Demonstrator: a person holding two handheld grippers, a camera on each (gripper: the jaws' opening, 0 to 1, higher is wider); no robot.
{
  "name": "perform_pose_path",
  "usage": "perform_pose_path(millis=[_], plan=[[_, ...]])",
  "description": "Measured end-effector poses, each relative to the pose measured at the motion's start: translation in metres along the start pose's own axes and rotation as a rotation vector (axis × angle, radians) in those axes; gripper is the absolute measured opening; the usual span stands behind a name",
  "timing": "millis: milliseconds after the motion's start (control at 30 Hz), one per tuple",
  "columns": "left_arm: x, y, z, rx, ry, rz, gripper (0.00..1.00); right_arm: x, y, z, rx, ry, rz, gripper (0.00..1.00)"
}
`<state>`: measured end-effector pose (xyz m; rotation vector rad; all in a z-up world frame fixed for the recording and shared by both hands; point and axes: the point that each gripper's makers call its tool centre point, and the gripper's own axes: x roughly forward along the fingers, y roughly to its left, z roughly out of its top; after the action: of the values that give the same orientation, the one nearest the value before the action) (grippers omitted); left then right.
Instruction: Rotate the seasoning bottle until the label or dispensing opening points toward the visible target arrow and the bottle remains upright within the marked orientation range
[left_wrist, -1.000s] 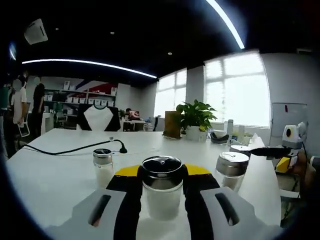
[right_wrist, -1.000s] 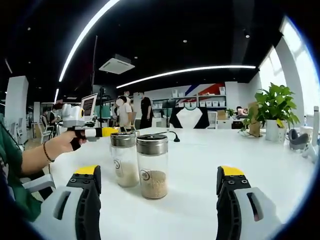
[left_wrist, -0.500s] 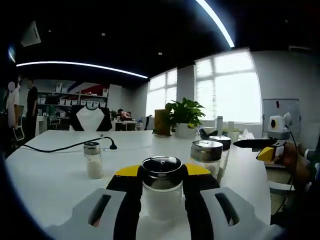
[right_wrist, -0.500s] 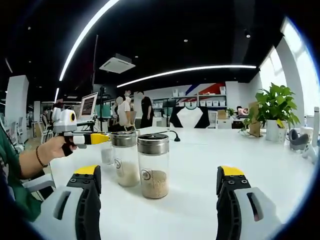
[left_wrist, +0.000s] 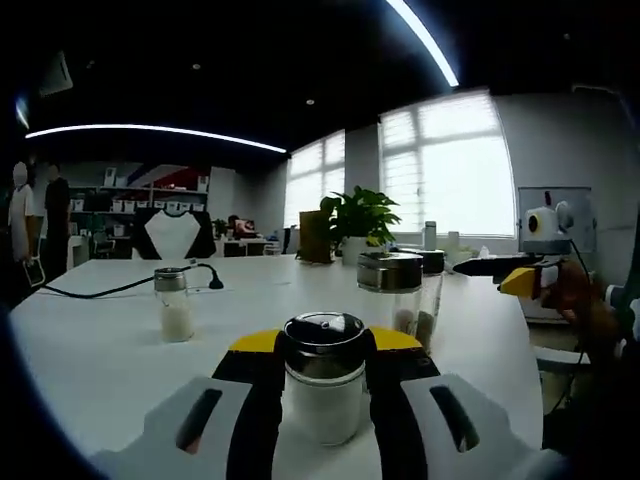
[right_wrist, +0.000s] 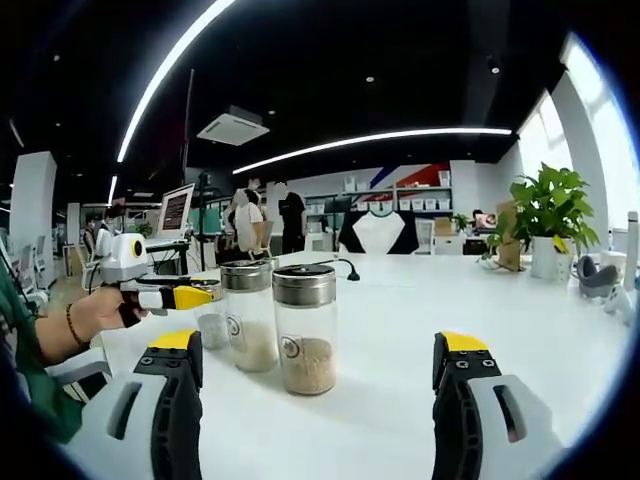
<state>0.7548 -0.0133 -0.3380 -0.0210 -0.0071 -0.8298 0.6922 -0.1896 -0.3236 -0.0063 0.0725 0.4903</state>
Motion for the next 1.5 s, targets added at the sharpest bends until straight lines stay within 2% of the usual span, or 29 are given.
perform_pose_path(millis=[267,433,533,633,700,767,867,933,967,1067,1100,1167,1200,1233,1300,1400,1467,1500], plan=[[0.001,0.000,0.000,0.013,-0.027,-0.009,0.33,0.001,0.002,-0.003,0.003,0.008,0.005,0.98],[0.002,0.001,0.002,0.016,-0.033,-0.013,0.33,0.003,0.011,-0.004,0.004,0.013,0.008,0.98],[0.002,0.001,0.002,0.013,-0.056,-0.021,0.33,0.003,0.014,-0.006,0.005,0.018,0.008,0.98],[0.002,0.002,0.004,0.010,-0.046,-0.042,0.34,0.003,0.013,-0.006,0.005,0.022,0.009,0.98],[0.002,0.001,0.002,0.013,-0.027,-0.060,0.40,0.003,0.012,-0.005,0.004,0.023,0.006,0.98],[0.002,0.002,0.001,0.015,-0.017,-0.066,0.50,0.003,0.008,-0.004,0.006,0.021,-0.008,0.98],[0.002,0.009,-0.001,-0.011,0.005,-0.072,0.55,0.003,0.008,-0.006,0.011,0.025,0.000,0.97],[0.003,0.004,0.002,-0.014,-0.002,-0.154,0.59,0.003,0.006,-0.006,0.012,0.026,0.001,0.97],[0.006,0.001,0.006,0.000,-0.018,-0.222,0.59,0.004,0.005,-0.006,0.011,0.025,0.002,0.97],[0.005,-0.003,0.010,-0.064,0.011,-0.326,0.60,0.004,0.004,-0.008,0.011,0.032,0.007,0.97],[0.004,-0.005,0.011,-0.056,0.007,-0.356,0.60,0.004,0.001,-0.008,0.003,0.031,-0.001,0.97],[0.004,0.000,0.009,-0.052,0.029,-0.369,0.59,0.003,-0.001,-0.007,-0.020,0.034,-0.008,0.97],[0.003,0.003,0.004,-0.061,0.068,-0.389,0.60,0.003,-0.002,-0.008,-0.023,0.036,-0.008,0.97],[0.004,0.006,0.002,-0.071,0.084,-0.409,0.60,0.004,-0.002,-0.008,-0.022,0.037,-0.008,0.97],[0.006,0.010,0.003,-0.075,0.085,-0.410,0.56,0.004,-0.003,-0.009,-0.011,0.036,-0.002,0.97],[0.003,0.000,0.005,-0.093,0.081,-0.507,0.52,0.004,-0.003,-0.008,-0.010,0.031,0.004,0.97],[0.002,-0.010,0.003,-0.033,0.091,-0.555,0.51,0.003,-0.004,-0.006,-0.021,0.025,0.005,0.97],[0.003,-0.009,0.004,-0.027,0.090,-0.546,0.51,0.003,-0.004,-0.006,-0.022,0.023,0.005,0.97]])
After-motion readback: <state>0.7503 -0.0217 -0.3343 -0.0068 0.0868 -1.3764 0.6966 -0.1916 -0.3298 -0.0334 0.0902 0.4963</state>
